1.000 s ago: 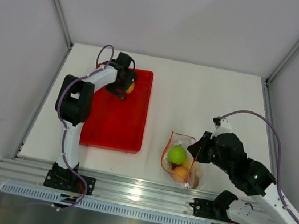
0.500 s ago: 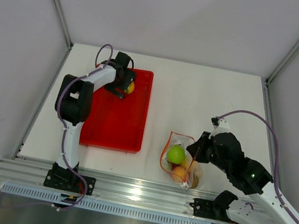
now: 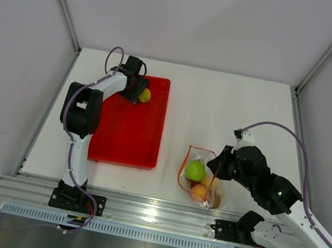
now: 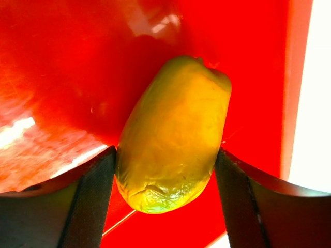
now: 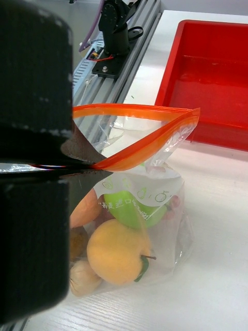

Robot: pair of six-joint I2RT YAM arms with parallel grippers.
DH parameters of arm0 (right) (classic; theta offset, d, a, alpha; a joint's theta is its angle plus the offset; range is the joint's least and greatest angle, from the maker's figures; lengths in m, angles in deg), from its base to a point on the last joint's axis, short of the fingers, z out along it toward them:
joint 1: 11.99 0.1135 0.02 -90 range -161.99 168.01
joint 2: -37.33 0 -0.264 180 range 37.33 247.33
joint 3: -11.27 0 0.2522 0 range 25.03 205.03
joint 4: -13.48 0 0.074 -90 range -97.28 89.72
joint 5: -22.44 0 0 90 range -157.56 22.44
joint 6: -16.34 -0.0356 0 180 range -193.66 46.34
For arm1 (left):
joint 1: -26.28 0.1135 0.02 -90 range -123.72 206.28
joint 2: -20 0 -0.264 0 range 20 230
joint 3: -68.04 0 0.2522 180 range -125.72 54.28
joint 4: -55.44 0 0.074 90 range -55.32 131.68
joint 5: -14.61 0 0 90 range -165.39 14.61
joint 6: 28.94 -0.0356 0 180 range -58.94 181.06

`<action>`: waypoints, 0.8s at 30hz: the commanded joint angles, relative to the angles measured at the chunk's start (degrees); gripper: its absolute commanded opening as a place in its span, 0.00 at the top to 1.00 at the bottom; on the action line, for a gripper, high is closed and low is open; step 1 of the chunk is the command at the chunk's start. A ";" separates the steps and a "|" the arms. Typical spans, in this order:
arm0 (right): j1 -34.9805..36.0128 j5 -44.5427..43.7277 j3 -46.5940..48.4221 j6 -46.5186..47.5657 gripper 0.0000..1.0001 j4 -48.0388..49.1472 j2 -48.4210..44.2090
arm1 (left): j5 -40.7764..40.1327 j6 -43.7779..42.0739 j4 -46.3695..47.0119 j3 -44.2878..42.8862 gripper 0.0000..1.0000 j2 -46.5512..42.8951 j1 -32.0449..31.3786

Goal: Place the food in the zip-top bag and seal the zipper
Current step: Pick up the fake fruit from the bin.

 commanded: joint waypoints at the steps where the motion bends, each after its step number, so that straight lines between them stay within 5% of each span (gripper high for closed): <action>1: -0.29 0.26 0.35 -0.03 1.00 1.28 -0.02 | 1.36 -3.03 4.41 1.09 0.30 -0.44 0.54; 4: -0.29 0.08 0.44 -0.12 1.00 1.11 0.07 | 2.33 -4.35 8.61 3.54 0.50 -1.93 0.54; 9: -0.37 0.52 0.44 -0.30 1.00 1.72 0.34 | 4.61 -7.86 12.05 9.00 0.97 -5.97 0.54; 18: -0.38 -0.44 2.37 0.40 1.00 0.58 1.48 | 11.81 -17.70 34.87 35.95 0.99 -28.45 -2.53; 24: -0.46 -0.88 2.99 -0.03 1.00 0.58 2.44 | 12.18 -23.07 36.49 47.57 0.99 -47.68 -11.40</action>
